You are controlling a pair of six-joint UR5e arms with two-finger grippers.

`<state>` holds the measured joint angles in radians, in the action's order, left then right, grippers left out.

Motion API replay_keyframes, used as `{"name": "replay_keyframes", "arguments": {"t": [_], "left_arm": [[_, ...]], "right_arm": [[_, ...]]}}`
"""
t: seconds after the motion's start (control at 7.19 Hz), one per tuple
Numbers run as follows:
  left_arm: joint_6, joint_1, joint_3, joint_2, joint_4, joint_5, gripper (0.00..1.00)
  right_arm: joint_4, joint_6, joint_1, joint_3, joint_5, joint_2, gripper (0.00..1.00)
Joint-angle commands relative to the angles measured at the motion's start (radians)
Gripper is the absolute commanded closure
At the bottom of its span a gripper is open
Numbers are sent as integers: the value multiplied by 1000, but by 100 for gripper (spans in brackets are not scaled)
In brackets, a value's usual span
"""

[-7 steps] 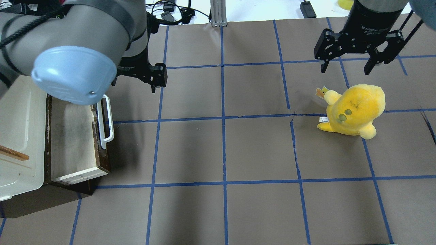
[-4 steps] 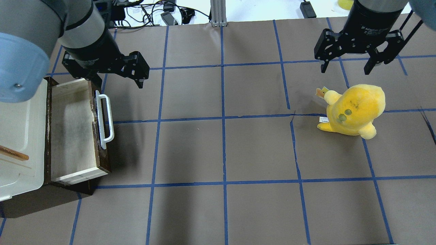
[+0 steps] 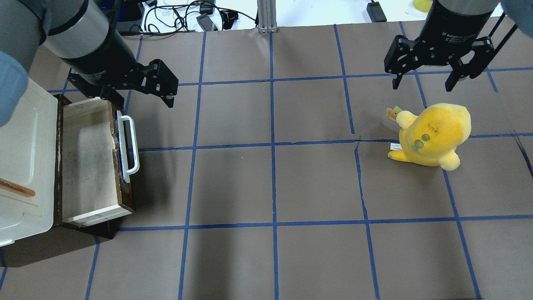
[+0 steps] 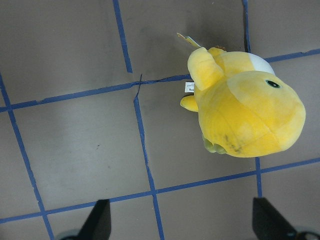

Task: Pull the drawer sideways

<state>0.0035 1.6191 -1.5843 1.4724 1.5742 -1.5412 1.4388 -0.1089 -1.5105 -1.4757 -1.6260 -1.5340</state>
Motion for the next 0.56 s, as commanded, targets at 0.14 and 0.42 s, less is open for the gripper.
{"name": "replay_keyframes", "arguments": {"t": [0.14, 0.42], "left_arm": [[65, 1, 3, -12, 15, -33, 0], [66, 1, 4, -15, 12, -33, 0]], "right_arm": [[0, 0, 0, 0, 0, 0, 0], [0, 0, 0, 0, 0, 0, 0]]}}
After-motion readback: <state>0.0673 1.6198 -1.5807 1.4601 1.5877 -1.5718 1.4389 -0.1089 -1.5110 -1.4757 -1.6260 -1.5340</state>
